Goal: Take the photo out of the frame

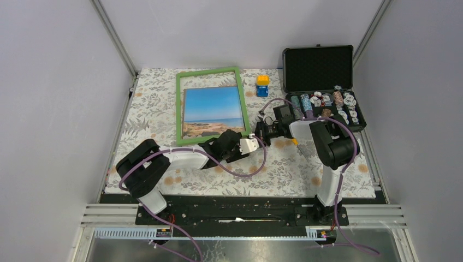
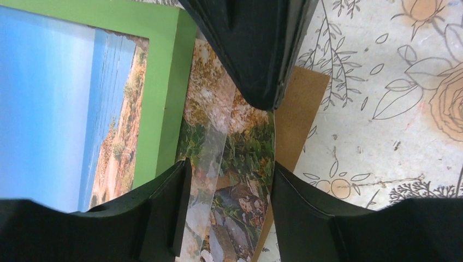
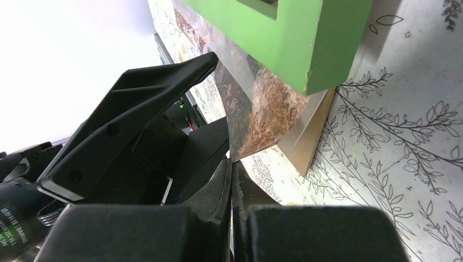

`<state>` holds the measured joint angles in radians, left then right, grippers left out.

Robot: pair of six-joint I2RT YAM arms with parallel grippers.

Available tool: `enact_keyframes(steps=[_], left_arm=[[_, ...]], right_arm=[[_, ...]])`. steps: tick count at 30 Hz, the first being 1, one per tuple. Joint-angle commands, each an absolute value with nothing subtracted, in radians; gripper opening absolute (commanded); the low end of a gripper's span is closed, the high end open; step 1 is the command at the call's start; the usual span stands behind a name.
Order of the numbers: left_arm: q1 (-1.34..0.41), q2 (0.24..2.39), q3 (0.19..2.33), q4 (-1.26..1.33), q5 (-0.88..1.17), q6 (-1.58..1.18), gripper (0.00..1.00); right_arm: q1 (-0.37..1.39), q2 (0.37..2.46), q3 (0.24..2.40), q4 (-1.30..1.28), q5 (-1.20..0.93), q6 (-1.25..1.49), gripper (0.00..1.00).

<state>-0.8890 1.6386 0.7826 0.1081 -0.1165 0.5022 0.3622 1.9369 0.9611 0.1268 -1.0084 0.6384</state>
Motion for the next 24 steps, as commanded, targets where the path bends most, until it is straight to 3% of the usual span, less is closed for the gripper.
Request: enact_keyframes(steps=[1, 7, 11, 14, 15, 18, 20, 24], left_arm=[[-0.883, 1.647, 0.762, 0.174, -0.172, 0.505, 0.58], [-0.881, 1.615, 0.724, 0.176, -0.198, 0.521, 0.43], [-0.881, 1.598, 0.721, 0.132, -0.194, 0.522, 0.29], [-0.882, 1.583, 0.752, 0.061, -0.167, 0.512, 0.14], [-0.881, 1.575, 0.774, 0.019, -0.144, 0.506, 0.09], [-0.882, 1.560, 0.871, -0.154, -0.101, 0.456, 0.00], [-0.883, 1.551, 0.931, -0.288, -0.083, 0.427, 0.00], [-0.883, 1.522, 0.994, -0.489, -0.047, 0.414, 0.00]], right_arm=[[0.351, 1.883, 0.957, 0.172, -1.051, 0.658, 0.00], [0.344, 1.876, 0.948, 0.177, -1.054, 0.662, 0.00], [0.344, 1.875, 0.941, 0.189, -1.057, 0.670, 0.00], [0.344, 1.877, 0.943, 0.189, -1.058, 0.664, 0.00], [0.343, 1.874, 0.944, 0.186, -1.052, 0.655, 0.08], [0.342, 1.844, 0.944, 0.138, -1.023, 0.599, 0.47], [0.340, 1.824, 0.949, 0.086, -1.007, 0.555, 0.62], [0.325, 1.804, 0.975, -0.056, -1.006, 0.469, 0.79]])
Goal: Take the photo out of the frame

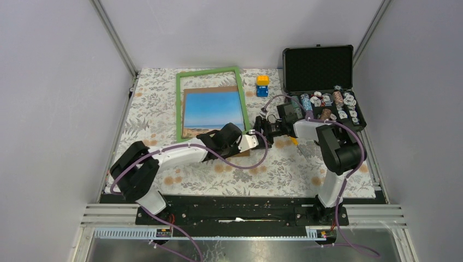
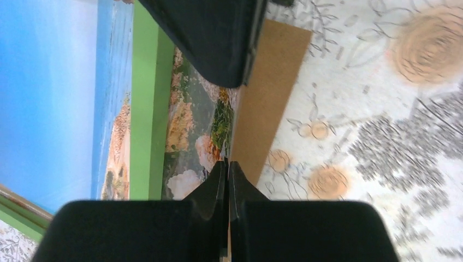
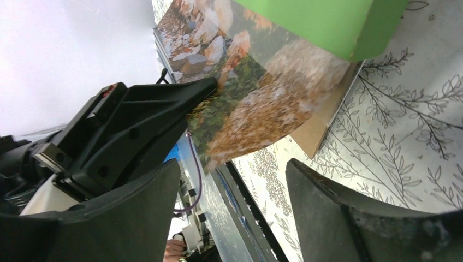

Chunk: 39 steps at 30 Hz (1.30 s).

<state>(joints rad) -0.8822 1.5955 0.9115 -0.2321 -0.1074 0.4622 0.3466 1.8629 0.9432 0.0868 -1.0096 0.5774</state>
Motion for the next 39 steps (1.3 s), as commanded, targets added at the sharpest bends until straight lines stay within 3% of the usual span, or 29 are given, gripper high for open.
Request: enact_keyframes(steps=[1, 7, 18, 32, 36, 39], left_arm=[[-0.883, 1.519, 1.007, -0.538, -0.031, 0.416, 0.00], [-0.882, 1.505, 1.153, -0.828, 0.045, 0.413, 0.00], [-0.882, 1.511, 1.666, -1.448, 0.261, 0.517, 0.00], [-0.862, 1.412, 2.184, -1.423, -0.175, 0.579, 0.00], [-0.862, 1.362, 2.259, -1.271, -0.378, 0.727, 0.00], [-0.862, 1.297, 2.154, -1.035, -0.528, 0.876, 0.00]], right_arm=[[0.321, 1.800, 0.983, -0.094, -1.005, 0.442, 0.86], [0.299, 1.775, 1.026, -0.293, -1.008, 0.300, 0.99], [0.278, 1.744, 1.119, -0.558, -0.982, 0.083, 1.00], [0.252, 1.737, 1.209, -0.695, -0.909, -0.039, 1.00], [0.247, 1.742, 1.255, -0.745, -0.890, -0.068, 1.00], [0.244, 1.741, 1.266, -0.747, -0.881, -0.071, 1.00]])
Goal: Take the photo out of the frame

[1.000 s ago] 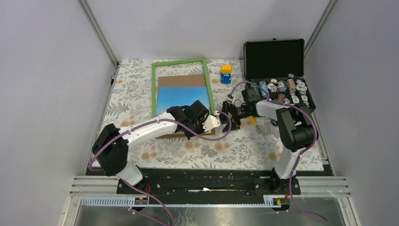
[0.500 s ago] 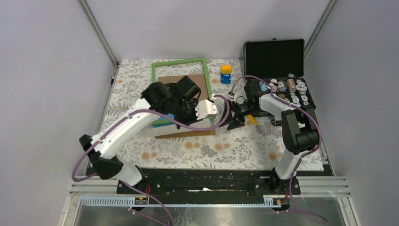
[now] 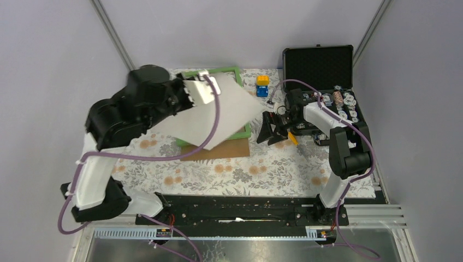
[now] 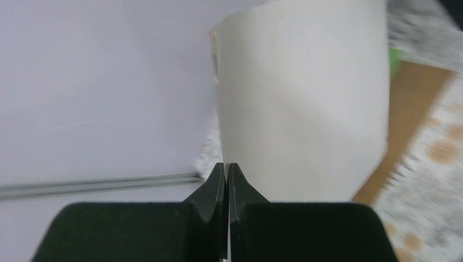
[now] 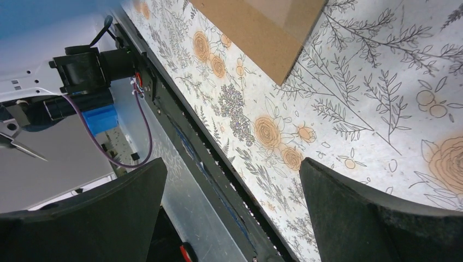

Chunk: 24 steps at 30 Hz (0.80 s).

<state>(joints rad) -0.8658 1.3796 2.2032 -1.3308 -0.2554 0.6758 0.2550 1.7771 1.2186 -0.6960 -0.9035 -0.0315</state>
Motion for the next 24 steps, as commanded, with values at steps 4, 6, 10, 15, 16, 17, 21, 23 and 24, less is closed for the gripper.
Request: enact_keyframes(steps=[4, 6, 10, 15, 16, 17, 21, 23, 24], left_arm=[[-0.832, 1.303, 1.994, -0.751, -0.613, 0.997, 0.00], [-0.779, 1.337, 1.959, -0.656, -0.593, 1.033, 0.00], [-0.594, 1.470, 1.980, -0.507, -0.527, 1.077, 0.00], [-0.502, 1.624, 1.970, -0.270, -0.482, 1.171, 0.00], [-0.493, 1.651, 1.962, -0.221, -0.480, 1.201, 0.00], [-0.481, 1.684, 1.963, -0.168, -0.480, 1.233, 0.00], [-0.419, 1.876, 2.119, -0.005, -0.477, 1.329, 0.00], [-0.406, 1.966, 2.326, -0.046, -0.465, 1.324, 0.00], [-0.405, 1.985, 2.368, -0.065, -0.441, 1.317, 0.00]], right_arm=[[0.239, 1.756, 1.277, -0.746, -0.885, -0.057, 1.00], [0.238, 1.761, 1.286, -0.747, -0.883, -0.056, 1.00], [0.228, 1.773, 1.302, -0.744, -0.882, -0.055, 1.00], [0.217, 1.765, 1.291, -0.718, -0.888, -0.028, 1.00], [0.215, 1.762, 1.289, -0.714, -0.887, -0.026, 1.00], [0.213, 1.759, 1.287, -0.713, -0.885, -0.027, 1.00], [0.200, 1.753, 1.281, -0.713, -0.879, -0.029, 1.00], [0.195, 1.748, 1.278, -0.713, -0.879, -0.028, 1.00], [0.194, 1.746, 1.277, -0.712, -0.878, -0.028, 1.00]])
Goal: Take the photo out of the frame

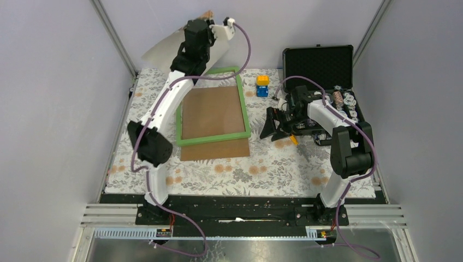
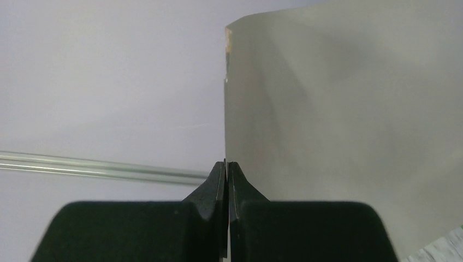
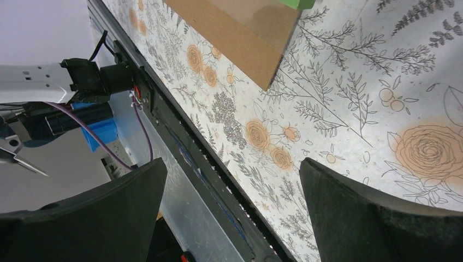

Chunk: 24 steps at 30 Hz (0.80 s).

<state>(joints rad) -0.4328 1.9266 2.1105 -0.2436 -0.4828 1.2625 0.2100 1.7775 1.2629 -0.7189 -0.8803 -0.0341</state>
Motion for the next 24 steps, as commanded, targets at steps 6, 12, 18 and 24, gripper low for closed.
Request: enact_keyframes(steps=[6, 12, 18, 24], left_arm=[[-0.465, 1.753, 1.862, -0.083, -0.321, 1.232, 0.00], [-0.549, 1.611, 1.483, -0.203, -0.268, 1.087, 0.00], [-0.550, 1.615, 1.259, -0.197, -0.151, 0.956, 0.00], [-0.552, 1.777, 1.395, -0.391, -0.144, 0.724, 0.00]], right_arm=[[0.187, 1.736, 1.255, -0.678, -0.876, -0.005, 1.00], [0.174, 1.733, 1.260, -0.669, -0.871, -0.005, 1.00], [0.168, 1.741, 1.254, -0.653, -0.880, 0.032, 1.00], [0.163, 1.729, 1.260, -0.655, -0.868, 0.026, 1.00]])
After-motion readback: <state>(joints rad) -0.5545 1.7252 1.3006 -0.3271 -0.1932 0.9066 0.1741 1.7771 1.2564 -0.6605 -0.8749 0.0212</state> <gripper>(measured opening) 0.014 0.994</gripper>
